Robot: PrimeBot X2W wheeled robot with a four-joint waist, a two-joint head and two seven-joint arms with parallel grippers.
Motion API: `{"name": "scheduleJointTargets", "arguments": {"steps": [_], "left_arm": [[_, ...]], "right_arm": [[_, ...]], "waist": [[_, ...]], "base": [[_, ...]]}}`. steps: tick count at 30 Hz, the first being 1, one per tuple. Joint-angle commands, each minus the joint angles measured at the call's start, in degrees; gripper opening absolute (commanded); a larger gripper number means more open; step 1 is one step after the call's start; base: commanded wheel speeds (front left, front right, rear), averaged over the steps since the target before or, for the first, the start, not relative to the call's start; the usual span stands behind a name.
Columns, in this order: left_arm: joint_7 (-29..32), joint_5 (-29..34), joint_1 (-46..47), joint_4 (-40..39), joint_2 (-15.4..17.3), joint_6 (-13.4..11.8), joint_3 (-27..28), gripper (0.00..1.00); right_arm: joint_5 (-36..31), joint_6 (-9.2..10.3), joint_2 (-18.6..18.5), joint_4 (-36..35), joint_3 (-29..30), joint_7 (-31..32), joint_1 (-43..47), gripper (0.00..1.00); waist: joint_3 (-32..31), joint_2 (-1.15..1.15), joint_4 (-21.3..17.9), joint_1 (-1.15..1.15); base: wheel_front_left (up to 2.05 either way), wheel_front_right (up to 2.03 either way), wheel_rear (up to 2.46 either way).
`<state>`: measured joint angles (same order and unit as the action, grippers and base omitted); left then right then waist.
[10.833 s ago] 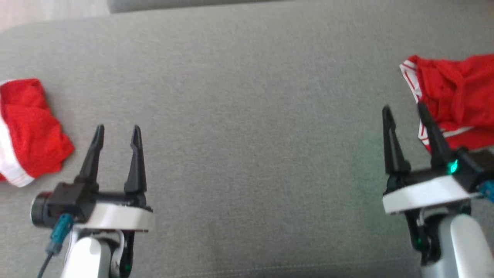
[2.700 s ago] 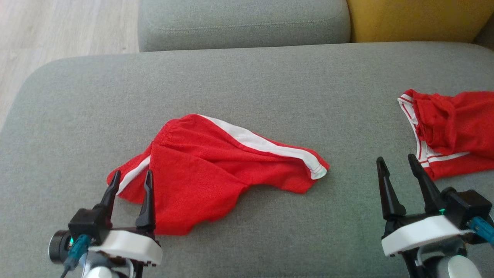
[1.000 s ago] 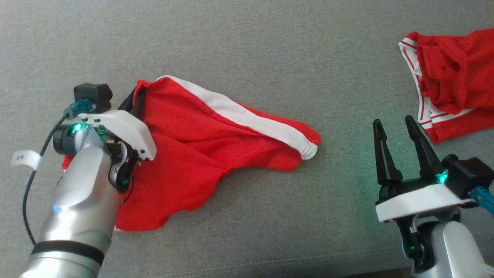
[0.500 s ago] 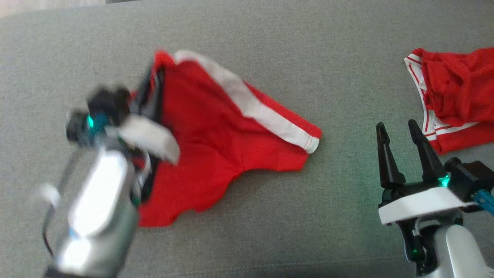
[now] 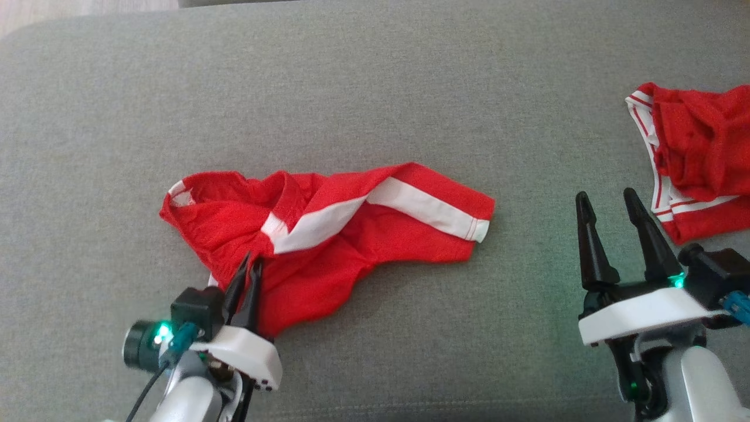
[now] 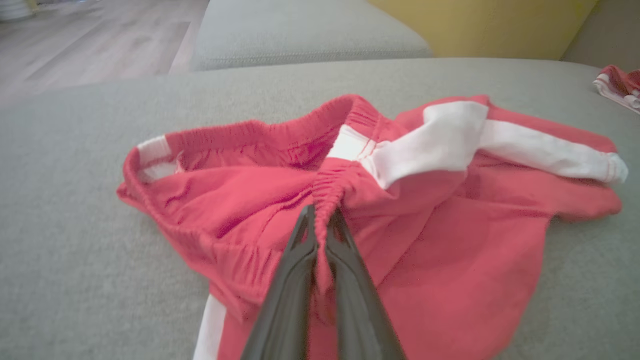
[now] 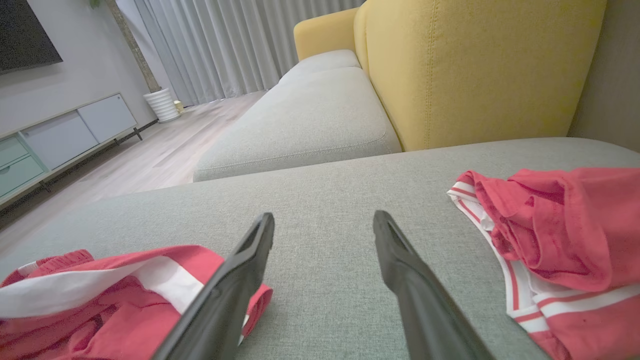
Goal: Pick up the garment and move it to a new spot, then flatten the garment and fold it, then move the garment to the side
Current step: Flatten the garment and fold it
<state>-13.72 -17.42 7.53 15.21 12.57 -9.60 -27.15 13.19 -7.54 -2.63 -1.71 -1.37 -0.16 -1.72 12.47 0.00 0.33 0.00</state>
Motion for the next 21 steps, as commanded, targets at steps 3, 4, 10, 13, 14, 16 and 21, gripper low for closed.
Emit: {"name": "scheduleJointTargets", "arguments": {"steps": [3, 4, 10, 13, 14, 16, 21], "left_arm": [[-0.54, -1.98, -0.06, 1.25, 0.0, 0.55, 2.05, 0.25], [-0.56, -2.51, -0.25, 1.95, -0.3, 0.91, 2.02, 0.6], [-0.9, -4.95, -1.58, 2.63, -1.77, 2.18, 2.63, 1.0], [-1.11, -5.35, -2.87, -0.31, -1.9, 1.62, 4.0, 1.0], [-1.15, -5.38, -3.42, -1.45, -1.83, 1.39, 4.43, 1.0], [-1.21, -5.13, -4.38, -4.19, -1.58, 0.8, 5.33, 1.0], [-1.26, -3.88, -5.74, -11.64, -0.84, -0.68, 7.61, 1.0]], "right_arm": [[0.17, 0.05, -0.25, -2.14, -0.95, 0.23, -0.45, 1.0], [0.14, 0.05, -0.25, -2.14, -0.98, 0.31, -0.33, 1.0], [-0.35, 0.05, -0.25, -2.88, -1.12, 0.58, 0.57, 1.0], [-0.79, 0.05, -0.25, -3.74, -1.2, 0.97, 1.06, 1.0], [-0.87, 0.05, -0.25, -4.02, -1.19, 1.16, 1.24, 1.0], [-1.21, 0.05, -0.25, -4.62, -1.17, 1.46, 1.58, 1.0], [-1.81, 0.05, -0.25, -5.85, -0.81, 1.98, 2.35, 1.0]], "waist": [[-0.64, 0.0, 0.14, 0.0], [-0.81, 0.0, 0.1, 0.0], [-2.8, 0.0, -0.07, 0.0], [-3.83, 0.0, -0.1, 0.0], [-4.13, 0.0, -0.06, 0.0], [-4.71, 0.0, 0.04, 0.0], [-5.77, 0.0, 0.33, 0.0]], "base": [[0.0, 0.0, 0.0], [0.0, 0.0, 0.0], [0.0, 0.0, 0.0], [0.0, 0.0, 0.0], [0.0, 0.0, 0.0], [0.0, 0.0, 0.0], [0.0, 0.0, 0.0]]}}
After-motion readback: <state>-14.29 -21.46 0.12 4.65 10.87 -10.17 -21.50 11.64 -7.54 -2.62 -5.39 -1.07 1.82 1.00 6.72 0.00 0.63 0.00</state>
